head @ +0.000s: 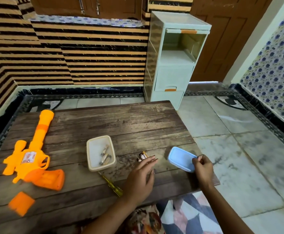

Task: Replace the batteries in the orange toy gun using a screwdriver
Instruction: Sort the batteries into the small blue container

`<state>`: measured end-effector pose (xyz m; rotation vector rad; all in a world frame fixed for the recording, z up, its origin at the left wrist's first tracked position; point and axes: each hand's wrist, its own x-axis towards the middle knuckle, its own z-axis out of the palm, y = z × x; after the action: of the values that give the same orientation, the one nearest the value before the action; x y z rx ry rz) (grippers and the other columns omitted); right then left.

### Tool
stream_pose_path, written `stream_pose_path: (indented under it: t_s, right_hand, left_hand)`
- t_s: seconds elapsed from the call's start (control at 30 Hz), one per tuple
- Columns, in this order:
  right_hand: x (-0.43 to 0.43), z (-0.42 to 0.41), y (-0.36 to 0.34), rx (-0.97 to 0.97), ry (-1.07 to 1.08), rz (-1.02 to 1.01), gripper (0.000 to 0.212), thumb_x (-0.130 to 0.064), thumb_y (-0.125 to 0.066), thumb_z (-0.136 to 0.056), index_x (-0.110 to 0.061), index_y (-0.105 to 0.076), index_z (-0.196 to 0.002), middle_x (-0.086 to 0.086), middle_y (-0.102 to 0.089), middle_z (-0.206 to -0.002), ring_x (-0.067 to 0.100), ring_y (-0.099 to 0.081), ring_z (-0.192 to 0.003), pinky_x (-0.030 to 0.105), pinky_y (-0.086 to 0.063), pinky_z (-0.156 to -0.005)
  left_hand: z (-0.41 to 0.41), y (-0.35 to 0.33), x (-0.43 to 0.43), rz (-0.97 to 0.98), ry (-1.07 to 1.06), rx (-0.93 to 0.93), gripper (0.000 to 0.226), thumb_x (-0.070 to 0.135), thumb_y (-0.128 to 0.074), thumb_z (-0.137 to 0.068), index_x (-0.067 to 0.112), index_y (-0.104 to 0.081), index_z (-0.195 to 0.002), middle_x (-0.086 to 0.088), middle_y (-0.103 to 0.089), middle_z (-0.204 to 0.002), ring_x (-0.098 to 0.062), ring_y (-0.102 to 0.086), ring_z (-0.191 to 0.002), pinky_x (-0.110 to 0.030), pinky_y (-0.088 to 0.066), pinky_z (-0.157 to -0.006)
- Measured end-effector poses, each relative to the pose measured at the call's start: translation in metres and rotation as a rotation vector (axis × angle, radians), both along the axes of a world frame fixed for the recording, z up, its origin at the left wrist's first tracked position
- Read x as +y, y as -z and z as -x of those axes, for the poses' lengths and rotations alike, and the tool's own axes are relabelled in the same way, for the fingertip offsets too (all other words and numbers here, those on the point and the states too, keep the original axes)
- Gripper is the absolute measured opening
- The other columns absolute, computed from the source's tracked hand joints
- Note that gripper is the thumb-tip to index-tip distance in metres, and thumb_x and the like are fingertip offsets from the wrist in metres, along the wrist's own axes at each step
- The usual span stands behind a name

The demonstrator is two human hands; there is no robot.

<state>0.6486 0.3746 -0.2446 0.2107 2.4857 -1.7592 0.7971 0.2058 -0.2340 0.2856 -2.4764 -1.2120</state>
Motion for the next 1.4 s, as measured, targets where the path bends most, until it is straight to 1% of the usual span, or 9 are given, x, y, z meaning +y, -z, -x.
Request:
stream_pose_path:
  t_s: [0.1, 0.27, 0.37, 0.5, 0.6, 0.8, 0.93, 1.17, 1.4]
  right_hand:
    - [0.012, -0.021, 0.004, 0.047, -0.140, -0.017, 0.033, 0.008, -0.051, -0.080, -0.013, -0.035, -0.060, 0.001, -0.033, -0.058, 0.012, -0.033, -0.057, 0.030, -0.029, -0.062]
    - [0.003, -0.050, 0.006, 0.062, -0.444, 0.021, 0.014, -0.013, -0.049, -0.068, -0.015, -0.036, -0.063, -0.004, -0.036, -0.059, 0.000, -0.036, -0.054, 0.026, -0.030, -0.059]
    - [-0.003, -0.062, 0.009, 0.036, -0.582, -0.021, 0.008, -0.019, -0.053, -0.070, -0.022, -0.048, -0.077, -0.001, -0.050, -0.069, 0.006, -0.049, -0.065, 0.031, -0.041, -0.063]
    - [0.000, -0.062, 0.004, -0.061, -0.868, -0.060, 0.076, -0.017, -0.080, -0.069, -0.036, -0.038, -0.129, -0.010, -0.059, -0.112, 0.006, -0.060, -0.101, 0.022, -0.053, -0.082]
    - [0.003, -0.057, 0.010, 0.029, -1.029, -0.214, 0.101, -0.024, -0.086, -0.060, -0.042, -0.025, -0.138, -0.028, -0.042, -0.127, -0.004, -0.047, -0.117, 0.014, -0.044, -0.094]
    - [0.000, -0.063, 0.021, 0.187, -0.879, -0.239, 0.073, -0.031, -0.084, -0.061, -0.053, -0.040, -0.116, -0.027, -0.052, -0.114, 0.013, -0.053, -0.110, 0.026, -0.049, -0.090]
    - [-0.001, -0.069, 0.024, 0.180, -0.825, -0.217, 0.074, -0.045, -0.081, -0.055, -0.044, -0.044, -0.119, -0.017, -0.057, -0.112, 0.009, -0.053, -0.106, 0.023, -0.048, -0.089]
    - [-0.004, -0.074, 0.022, 0.207, -0.767, -0.226, 0.068, -0.028, -0.086, -0.060, -0.043, -0.048, -0.114, -0.029, -0.052, -0.102, 0.003, -0.049, -0.098, 0.013, -0.043, -0.083]
    - [-0.007, -0.079, 0.019, 0.213, -0.755, -0.217, 0.061, -0.046, -0.077, -0.055, -0.052, -0.047, -0.108, -0.033, -0.053, -0.100, 0.002, -0.051, -0.097, 0.023, -0.047, -0.083]
  left_hand:
    - [-0.001, 0.001, 0.006, 0.152, 0.137, -0.021, 0.041, 0.027, -0.046, -0.090, 0.021, -0.054, -0.130, 0.015, -0.045, -0.136, 0.006, -0.035, -0.125, -0.009, -0.025, -0.107]
    - [-0.004, 0.009, 0.014, 0.602, 0.311, -0.072, 0.056, 0.049, -0.040, -0.079, 0.019, -0.060, -0.122, 0.002, -0.056, -0.132, -0.014, -0.053, -0.122, -0.030, -0.035, -0.103]
    - [-0.010, 0.017, 0.015, 0.681, 0.333, -0.036, 0.055, 0.051, -0.050, -0.077, 0.018, -0.062, -0.120, 0.002, -0.059, -0.128, -0.015, -0.056, -0.118, -0.031, -0.035, -0.101]
    - [-0.019, 0.028, 0.007, 0.755, 0.295, 0.008, 0.061, 0.045, -0.081, -0.062, 0.020, -0.065, -0.116, 0.002, -0.062, -0.124, -0.014, -0.058, -0.115, -0.029, -0.042, -0.098]
    - [-0.021, 0.030, 0.003, 0.765, 0.284, 0.067, 0.040, 0.042, -0.055, -0.081, 0.021, -0.067, -0.113, 0.003, -0.064, -0.121, -0.012, -0.060, -0.112, -0.028, -0.043, -0.097]
    - [-0.018, 0.033, 0.007, 0.820, 0.280, 0.082, 0.048, 0.045, -0.038, -0.082, 0.019, -0.071, -0.105, 0.001, -0.068, -0.113, -0.014, -0.065, -0.103, -0.029, -0.050, -0.090]
    - [-0.016, 0.035, 0.009, 0.890, 0.294, 0.108, 0.047, 0.043, -0.037, -0.087, 0.016, -0.072, -0.103, -0.002, -0.070, -0.109, -0.016, -0.067, -0.099, -0.031, -0.052, -0.087]
    - [-0.012, 0.032, 0.002, 0.914, 0.383, 0.047, 0.064, 0.035, -0.011, -0.102, 0.013, -0.072, -0.103, -0.004, -0.071, -0.106, -0.017, -0.068, -0.098, -0.030, -0.053, -0.085]
    - [-0.015, 0.026, 0.006, 0.860, 0.377, -0.013, 0.062, 0.033, -0.014, -0.102, 0.011, -0.072, -0.101, -0.005, -0.071, -0.105, -0.017, -0.068, -0.096, -0.031, -0.054, -0.083]
